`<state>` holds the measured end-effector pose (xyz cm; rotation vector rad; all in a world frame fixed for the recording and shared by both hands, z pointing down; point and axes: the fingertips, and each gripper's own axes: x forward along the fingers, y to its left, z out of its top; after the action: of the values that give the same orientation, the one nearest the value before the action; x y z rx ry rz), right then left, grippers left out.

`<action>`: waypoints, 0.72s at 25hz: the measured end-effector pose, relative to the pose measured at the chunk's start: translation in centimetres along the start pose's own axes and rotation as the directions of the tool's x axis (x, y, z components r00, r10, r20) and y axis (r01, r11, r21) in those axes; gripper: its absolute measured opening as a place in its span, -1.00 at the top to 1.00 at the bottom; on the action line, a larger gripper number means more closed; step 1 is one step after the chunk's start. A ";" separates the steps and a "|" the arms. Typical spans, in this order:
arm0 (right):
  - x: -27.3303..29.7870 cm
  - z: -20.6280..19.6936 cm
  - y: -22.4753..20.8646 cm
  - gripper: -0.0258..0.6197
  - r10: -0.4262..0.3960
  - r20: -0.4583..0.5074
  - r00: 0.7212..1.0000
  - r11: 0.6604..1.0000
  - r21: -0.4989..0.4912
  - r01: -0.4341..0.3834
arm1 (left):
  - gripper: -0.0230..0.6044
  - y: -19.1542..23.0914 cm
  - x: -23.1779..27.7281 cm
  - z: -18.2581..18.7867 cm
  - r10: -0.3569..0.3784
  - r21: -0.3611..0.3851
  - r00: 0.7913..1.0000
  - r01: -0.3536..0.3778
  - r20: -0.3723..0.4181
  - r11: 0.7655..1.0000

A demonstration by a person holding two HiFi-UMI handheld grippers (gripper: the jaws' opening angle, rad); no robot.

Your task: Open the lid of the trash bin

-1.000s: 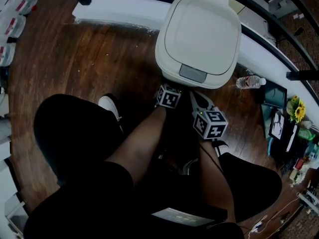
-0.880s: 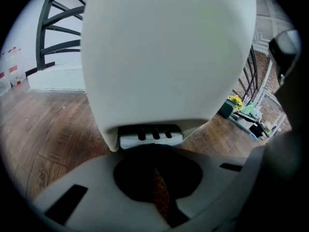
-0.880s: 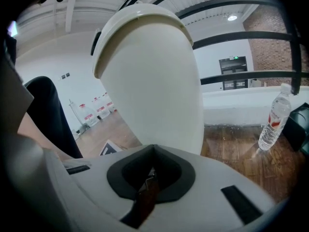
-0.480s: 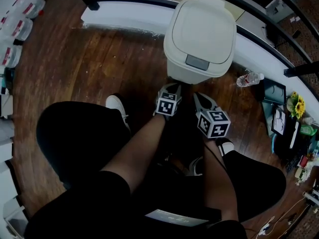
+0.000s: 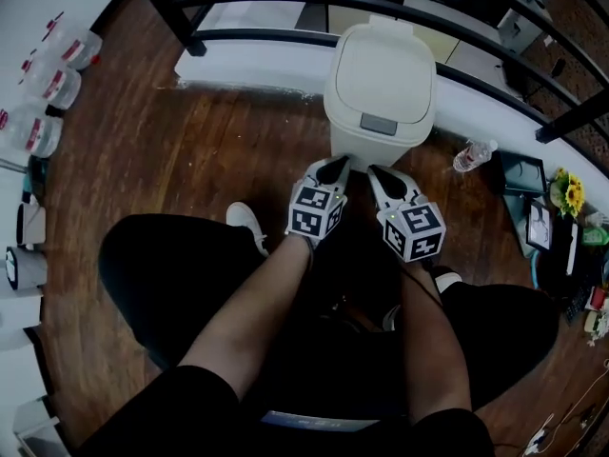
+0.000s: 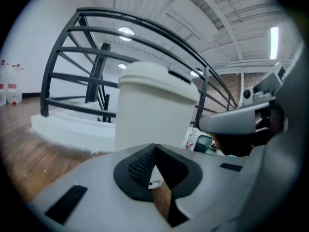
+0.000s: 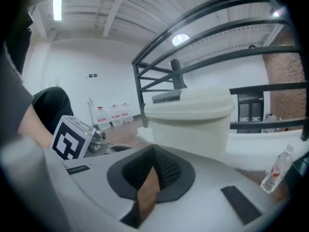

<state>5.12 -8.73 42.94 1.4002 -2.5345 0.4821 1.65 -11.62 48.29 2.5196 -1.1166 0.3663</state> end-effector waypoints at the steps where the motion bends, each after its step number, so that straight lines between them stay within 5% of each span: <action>1: -0.3 1.2 0.6 0.91 0.012 0.030 0.999 1.000 -0.021 -0.011 | 0.79 -0.2 -0.9 1.6 -0.014 0.023 0.999 0.013 0.032 1.000; 8: -3.9 6.9 1.8 0.91 0.047 0.201 0.978 0.996 -0.082 -0.031 | 0.79 -3.8 -5.2 9.1 -0.181 0.168 0.961 0.147 0.209 0.975; 12: -6.1 9.2 0.8 0.91 0.042 0.289 0.956 0.998 -0.061 -0.025 | 0.79 -6.5 -5.9 10.8 -0.273 0.217 0.936 0.225 0.224 0.950; 18: -5.9 9.0 0.4 0.91 0.044 0.285 0.957 0.997 -0.066 -0.026 | 0.79 -7.6 -5.8 12.0 -0.292 0.239 0.929 0.237 0.228 0.942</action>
<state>7.71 -7.32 32.58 1.5009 -2.7765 0.2159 4.61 -8.13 33.64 2.9262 -0.8389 0.0810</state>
